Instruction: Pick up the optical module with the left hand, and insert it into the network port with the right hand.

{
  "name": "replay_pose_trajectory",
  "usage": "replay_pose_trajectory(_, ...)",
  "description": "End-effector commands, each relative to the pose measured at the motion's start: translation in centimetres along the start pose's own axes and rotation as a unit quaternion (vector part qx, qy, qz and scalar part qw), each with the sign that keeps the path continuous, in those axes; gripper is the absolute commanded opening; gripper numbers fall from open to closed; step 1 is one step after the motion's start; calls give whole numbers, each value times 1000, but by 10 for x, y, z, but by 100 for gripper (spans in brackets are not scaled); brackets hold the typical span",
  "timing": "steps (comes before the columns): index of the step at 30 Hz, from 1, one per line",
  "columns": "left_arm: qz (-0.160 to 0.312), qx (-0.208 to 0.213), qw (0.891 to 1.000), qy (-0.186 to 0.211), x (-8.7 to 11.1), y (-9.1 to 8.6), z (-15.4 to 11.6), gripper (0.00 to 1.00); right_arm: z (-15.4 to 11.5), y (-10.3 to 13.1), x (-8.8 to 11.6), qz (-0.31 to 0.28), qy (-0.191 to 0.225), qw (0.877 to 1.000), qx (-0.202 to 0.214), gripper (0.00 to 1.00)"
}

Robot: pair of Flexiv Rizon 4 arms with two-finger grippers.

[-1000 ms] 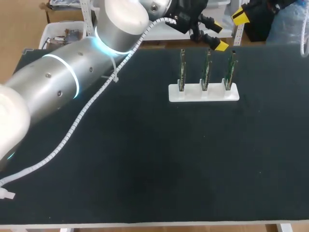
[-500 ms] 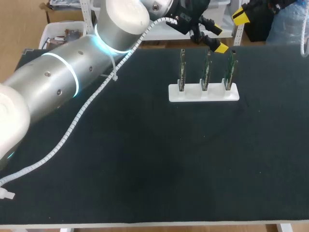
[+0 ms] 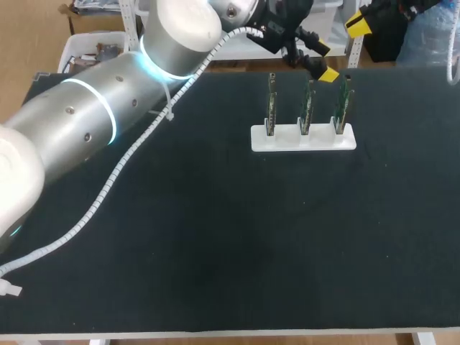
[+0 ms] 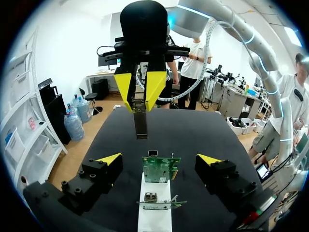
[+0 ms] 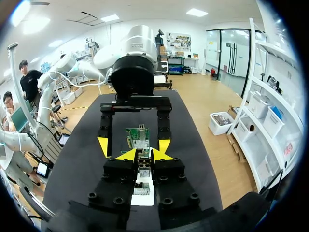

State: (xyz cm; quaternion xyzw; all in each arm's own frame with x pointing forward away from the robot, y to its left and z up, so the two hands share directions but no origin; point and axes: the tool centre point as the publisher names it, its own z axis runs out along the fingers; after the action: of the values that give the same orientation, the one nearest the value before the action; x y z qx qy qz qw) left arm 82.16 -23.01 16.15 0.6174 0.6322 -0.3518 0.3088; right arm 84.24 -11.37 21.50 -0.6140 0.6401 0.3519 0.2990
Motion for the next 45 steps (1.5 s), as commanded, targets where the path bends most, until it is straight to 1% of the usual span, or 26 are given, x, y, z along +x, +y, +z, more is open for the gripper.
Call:
replay_pose_trajectory(1, 1, 180, 984, 5, -5, 9, 2, 100, -2, -7, 0, 1, 0, 988, -155, 0)
replay_pose_trajectory(6, 4, 182, 983, 5, -6, 10, 3, 100, -2, -8, 1, 1, 0, 988, -155, 0)
replay_pose_trajectory(7, 13, 187, 982, 1, -7, 10, 3, 100, -2, -8, 1, 1, 0, 988, -154, 0)
replay_pose_trajectory(20, 13, 187, 982, 1, -7, 10, 3, 100, -4, -4, 2, 4, 0, 989, -151, 0)
replay_pose_trajectory(29, 13, 187, 982, 1, -7, 10, 3, 100, -2, 3, 8, 11, -2, 988, -155, 0)
replay_pose_trajectory(30, 13, 187, 982, 1, -7, 10, 3, 100, -1, 4, 10, 1, 11, 988, -156, 0)
replay_pose_trajectory(32, 13, 187, 982, 1, -7, 10, 3, 100, 0, 6, 11, 0, 12, 987, -160, 0)
replay_pose_trajectory(33, 13, 187, 982, 1, -7, 10, 3, 100, 0, 6, 11, -3, 18, 987, -159, 0)
replay_pose_trajectory(45, 13, 187, 982, 1, -7, 10, 3, 100, 4, 12, 18, 4, 14, 986, -164, 0)
